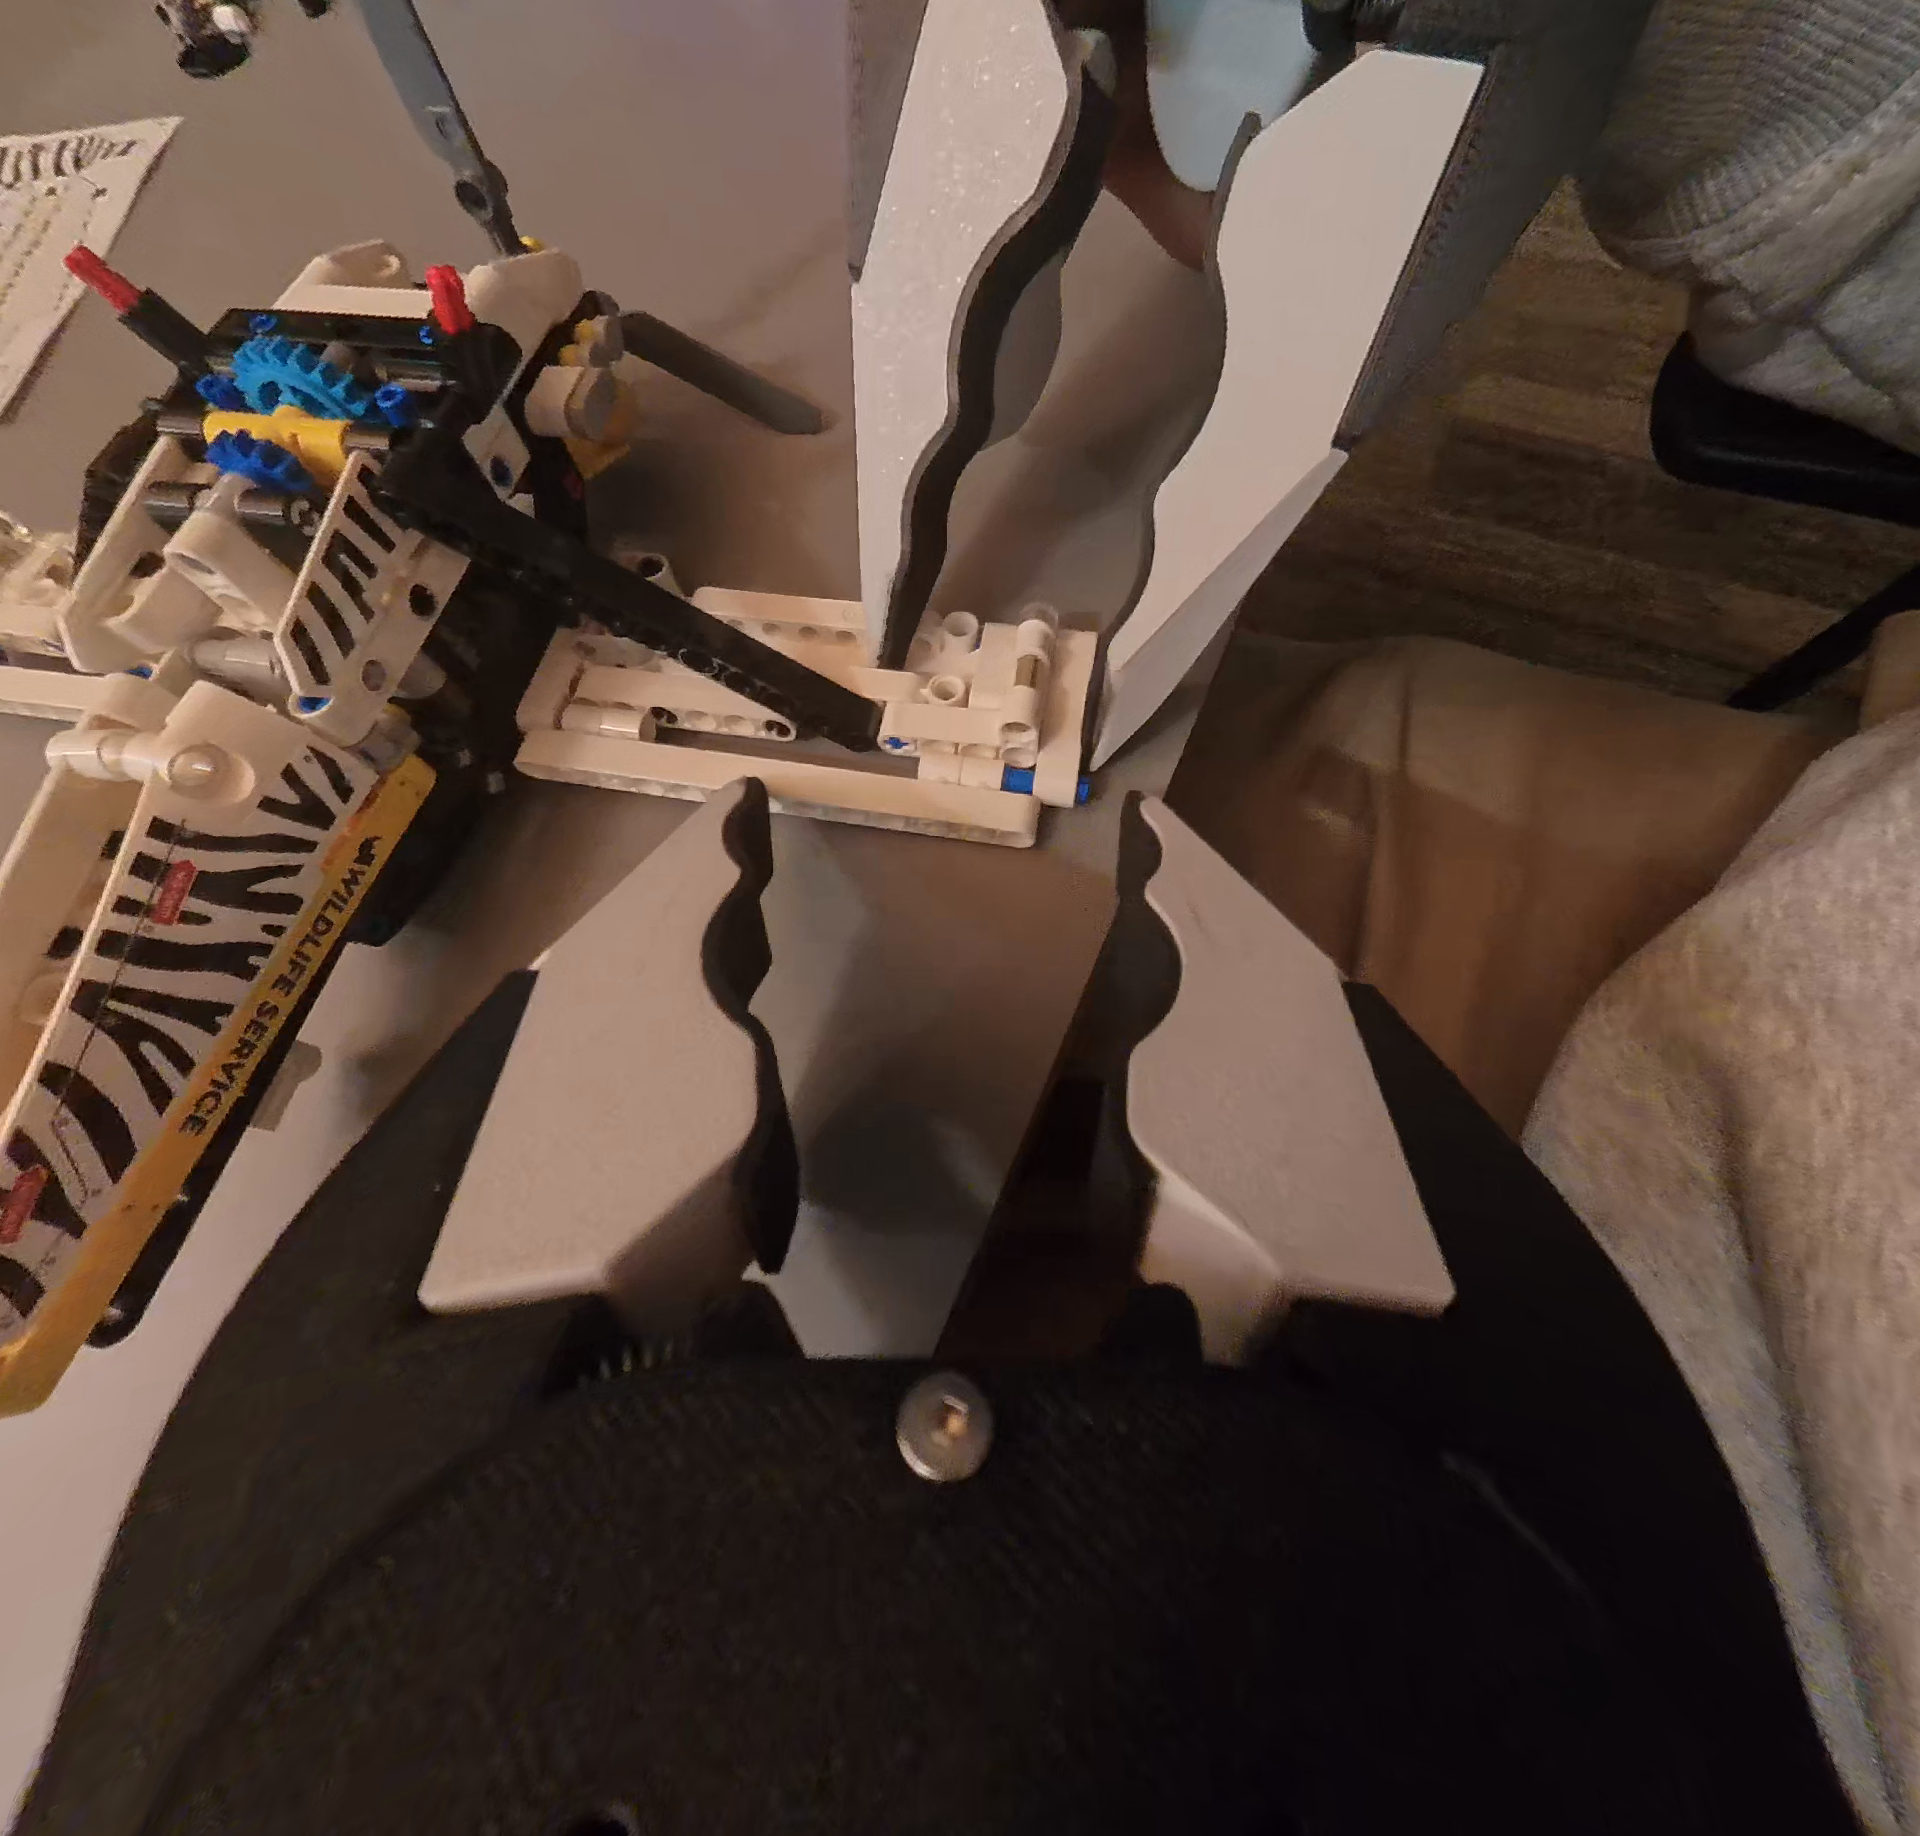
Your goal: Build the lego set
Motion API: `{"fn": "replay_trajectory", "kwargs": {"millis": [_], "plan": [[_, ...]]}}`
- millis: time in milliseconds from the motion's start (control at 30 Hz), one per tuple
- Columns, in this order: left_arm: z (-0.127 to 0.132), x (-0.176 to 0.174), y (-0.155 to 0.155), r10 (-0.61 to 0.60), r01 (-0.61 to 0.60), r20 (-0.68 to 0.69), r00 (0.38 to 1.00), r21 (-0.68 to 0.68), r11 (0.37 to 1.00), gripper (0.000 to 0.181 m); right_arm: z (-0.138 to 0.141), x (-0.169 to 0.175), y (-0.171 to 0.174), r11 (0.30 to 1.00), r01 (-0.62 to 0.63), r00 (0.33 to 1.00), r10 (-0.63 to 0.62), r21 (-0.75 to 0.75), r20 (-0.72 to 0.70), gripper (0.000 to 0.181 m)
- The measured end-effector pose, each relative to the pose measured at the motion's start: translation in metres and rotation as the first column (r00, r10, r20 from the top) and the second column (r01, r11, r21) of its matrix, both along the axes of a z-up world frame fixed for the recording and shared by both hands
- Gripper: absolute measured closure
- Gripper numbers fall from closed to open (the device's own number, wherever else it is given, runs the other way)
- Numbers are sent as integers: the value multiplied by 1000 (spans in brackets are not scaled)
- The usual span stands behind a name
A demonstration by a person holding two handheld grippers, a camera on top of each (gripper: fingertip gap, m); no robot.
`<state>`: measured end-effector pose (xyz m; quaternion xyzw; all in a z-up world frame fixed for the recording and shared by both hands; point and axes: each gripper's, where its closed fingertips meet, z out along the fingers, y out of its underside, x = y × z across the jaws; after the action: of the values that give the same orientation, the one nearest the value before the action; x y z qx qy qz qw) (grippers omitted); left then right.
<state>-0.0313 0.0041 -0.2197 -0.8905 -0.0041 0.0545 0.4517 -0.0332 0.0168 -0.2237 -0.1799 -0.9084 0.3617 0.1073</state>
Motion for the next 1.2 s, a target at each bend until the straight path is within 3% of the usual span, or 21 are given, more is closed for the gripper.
{"fn": "replay_trajectory", "kwargs": {"millis": [233, 433, 1200], "plan": [[1, -9, 0, 65, -64, -16, 998, 17, 998, 112, 0, 0, 0, 1000, 0, 1000, 0, 1, 0, 141], [0, -13, 0, 74, -75, 24, 997, 8, 997, 105, 0, 0, 0, 1000, -5, 1000, 5, 8, -6, 141], [-1, -13, 1, 87, -88, 40, 995, 12, 996, 104, -2, 2, 2, 1000, -12, 1000, 12, 13, -14, 145]]}}
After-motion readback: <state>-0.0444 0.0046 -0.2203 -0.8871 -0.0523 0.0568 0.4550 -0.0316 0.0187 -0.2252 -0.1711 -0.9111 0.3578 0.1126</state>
